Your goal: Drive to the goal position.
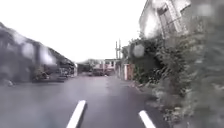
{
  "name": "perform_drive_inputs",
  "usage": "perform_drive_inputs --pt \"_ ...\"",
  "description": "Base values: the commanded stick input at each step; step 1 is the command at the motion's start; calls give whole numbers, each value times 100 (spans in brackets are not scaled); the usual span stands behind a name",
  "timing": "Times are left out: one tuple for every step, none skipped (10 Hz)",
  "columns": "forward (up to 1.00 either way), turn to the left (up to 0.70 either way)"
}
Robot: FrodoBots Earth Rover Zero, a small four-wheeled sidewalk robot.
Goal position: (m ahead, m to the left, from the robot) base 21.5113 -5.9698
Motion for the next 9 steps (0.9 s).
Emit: perform_drive_inputs --pt "100 6" --pt "100 -26" --pt "100 -26" --pt "100 -40" --pt "100 -40" --pt "100 -40" --pt "100 -17" --pt "100 10" --pt "100 5"
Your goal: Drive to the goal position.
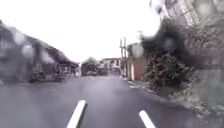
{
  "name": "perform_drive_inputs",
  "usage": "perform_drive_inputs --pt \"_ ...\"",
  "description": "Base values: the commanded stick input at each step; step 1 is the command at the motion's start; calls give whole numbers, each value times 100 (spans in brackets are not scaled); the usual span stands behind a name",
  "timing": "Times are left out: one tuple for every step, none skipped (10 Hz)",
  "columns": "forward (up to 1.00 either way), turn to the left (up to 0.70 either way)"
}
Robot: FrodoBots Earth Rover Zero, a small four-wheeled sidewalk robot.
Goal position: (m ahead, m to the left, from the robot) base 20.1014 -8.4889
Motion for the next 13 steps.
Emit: perform_drive_inputs --pt "100 14" --pt "100 3" --pt "100 8" --pt "100 11" --pt "100 13" --pt "100 15" --pt "100 16" --pt "100 16" --pt "100 15" --pt "100 4" --pt "100 1" --pt "100 6" --pt "100 6"
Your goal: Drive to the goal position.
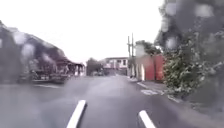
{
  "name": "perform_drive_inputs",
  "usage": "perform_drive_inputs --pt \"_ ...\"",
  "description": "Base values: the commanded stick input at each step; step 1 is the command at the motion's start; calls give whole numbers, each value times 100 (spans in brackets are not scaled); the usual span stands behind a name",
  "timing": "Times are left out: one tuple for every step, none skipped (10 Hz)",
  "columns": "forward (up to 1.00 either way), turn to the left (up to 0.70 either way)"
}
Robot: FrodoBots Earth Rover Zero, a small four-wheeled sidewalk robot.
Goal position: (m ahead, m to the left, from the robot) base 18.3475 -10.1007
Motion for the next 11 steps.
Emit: perform_drive_inputs --pt "100 0" --pt "100 -36" --pt "100 -39" --pt "100 -40" --pt "100 -40" --pt "100 -29" --pt "100 3" --pt "100 20" --pt "100 19" --pt "100 17" --pt "100 18"
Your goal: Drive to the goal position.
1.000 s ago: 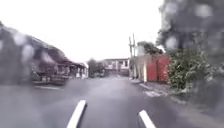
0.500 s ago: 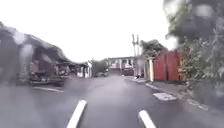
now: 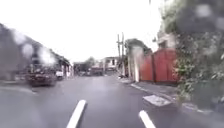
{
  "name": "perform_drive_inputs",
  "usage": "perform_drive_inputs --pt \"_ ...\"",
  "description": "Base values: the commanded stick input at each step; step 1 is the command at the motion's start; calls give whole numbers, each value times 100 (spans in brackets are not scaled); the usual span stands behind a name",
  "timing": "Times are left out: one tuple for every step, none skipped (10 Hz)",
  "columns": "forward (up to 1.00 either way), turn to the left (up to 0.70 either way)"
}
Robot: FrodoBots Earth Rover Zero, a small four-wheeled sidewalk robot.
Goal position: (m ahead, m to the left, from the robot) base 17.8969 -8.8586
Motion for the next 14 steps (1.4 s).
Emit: perform_drive_inputs --pt "100 16" --pt "100 19" --pt "100 19" --pt "100 3" --pt "100 0" --pt "100 3" --pt "100 -1" --pt "100 -38" --pt "100 -39" --pt "100 -37" --pt "100 -39" --pt "100 -34" --pt "100 -9" --pt "100 24"
